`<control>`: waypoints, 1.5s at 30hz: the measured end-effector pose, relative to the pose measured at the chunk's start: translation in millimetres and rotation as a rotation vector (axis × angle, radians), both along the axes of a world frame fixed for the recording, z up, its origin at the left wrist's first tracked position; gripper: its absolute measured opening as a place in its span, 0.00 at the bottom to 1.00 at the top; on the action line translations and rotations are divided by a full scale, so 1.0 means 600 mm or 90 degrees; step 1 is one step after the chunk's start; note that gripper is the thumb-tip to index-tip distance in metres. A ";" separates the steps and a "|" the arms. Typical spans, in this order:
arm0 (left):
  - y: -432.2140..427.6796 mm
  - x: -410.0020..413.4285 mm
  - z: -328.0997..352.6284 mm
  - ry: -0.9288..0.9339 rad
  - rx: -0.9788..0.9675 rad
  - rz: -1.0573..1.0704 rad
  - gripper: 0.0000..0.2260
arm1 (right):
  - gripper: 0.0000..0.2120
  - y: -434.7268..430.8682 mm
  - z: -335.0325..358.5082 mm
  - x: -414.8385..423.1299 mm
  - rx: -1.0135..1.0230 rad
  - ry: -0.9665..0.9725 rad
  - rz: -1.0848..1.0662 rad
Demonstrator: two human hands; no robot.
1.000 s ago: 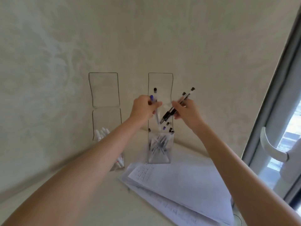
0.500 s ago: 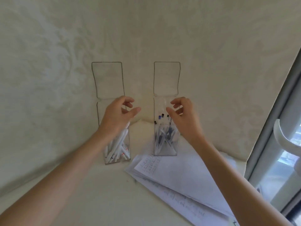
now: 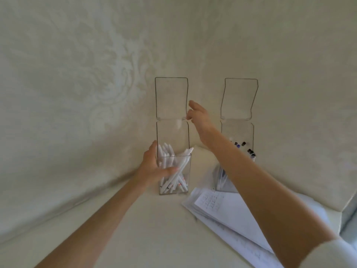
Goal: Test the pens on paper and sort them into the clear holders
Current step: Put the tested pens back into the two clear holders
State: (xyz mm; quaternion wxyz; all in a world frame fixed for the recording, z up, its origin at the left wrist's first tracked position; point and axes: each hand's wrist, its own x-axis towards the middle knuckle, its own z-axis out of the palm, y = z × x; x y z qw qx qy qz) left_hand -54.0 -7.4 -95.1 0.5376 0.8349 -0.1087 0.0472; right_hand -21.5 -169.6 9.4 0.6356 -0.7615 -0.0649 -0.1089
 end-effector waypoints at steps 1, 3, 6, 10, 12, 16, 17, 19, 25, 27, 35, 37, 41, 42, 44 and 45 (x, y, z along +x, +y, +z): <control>-0.003 0.001 -0.009 -0.004 -0.019 -0.016 0.59 | 0.31 0.001 0.001 0.004 -0.011 -0.003 0.007; -0.007 0.003 -0.022 -0.010 -0.052 -0.034 0.56 | 0.34 0.000 -0.001 0.006 -0.028 -0.022 0.013; -0.007 0.003 -0.026 -0.042 -0.053 -0.035 0.49 | 0.37 -0.014 -0.014 -0.005 -0.077 -0.062 0.021; -0.008 -0.001 -0.022 -0.065 -0.023 -0.009 0.45 | 0.39 -0.037 -0.044 -0.037 -0.150 -0.084 0.059; -0.007 -0.001 -0.022 -0.060 -0.018 -0.007 0.45 | 0.37 -0.048 -0.058 -0.058 -0.173 -0.082 0.087; -0.008 -0.003 -0.020 -0.040 -0.025 -0.007 0.44 | 0.34 -0.059 -0.096 -0.086 -0.202 -0.057 0.112; -0.008 -0.004 -0.019 -0.036 -0.026 -0.002 0.43 | 0.32 -0.059 -0.107 -0.091 -0.198 -0.050 0.118; -0.010 -0.007 -0.018 -0.027 -0.033 0.003 0.42 | 0.29 -0.054 -0.127 -0.098 -0.172 -0.051 0.133; -0.011 -0.008 -0.021 -0.056 -0.022 0.010 0.39 | 0.33 -0.014 -0.150 -0.105 -0.073 -0.094 0.090; -0.010 -0.004 -0.025 -0.058 -0.017 0.017 0.40 | 0.32 -0.004 -0.150 -0.108 -0.026 -0.086 -0.007; 0.009 -0.022 -0.010 -0.158 -0.016 -0.030 0.50 | 0.25 0.004 -0.168 -0.118 -0.095 -0.124 -0.059; 0.016 -0.025 0.005 -0.230 0.019 -0.036 0.48 | 0.28 -0.001 -0.171 -0.119 -0.104 -0.119 -0.031; 0.020 -0.027 0.039 -0.273 0.051 -0.070 0.46 | 0.37 -0.003 -0.170 -0.128 -0.104 -0.113 0.021; 0.018 -0.026 0.044 -0.272 0.067 -0.075 0.47 | 0.38 -0.001 -0.170 -0.132 -0.087 -0.114 0.020; 0.016 -0.026 0.048 -0.263 0.091 -0.091 0.50 | 0.36 0.004 -0.177 -0.141 -0.045 -0.113 -0.014; 0.015 -0.027 0.048 -0.263 0.098 -0.100 0.51 | 0.33 0.002 -0.184 -0.145 -0.036 -0.111 -0.037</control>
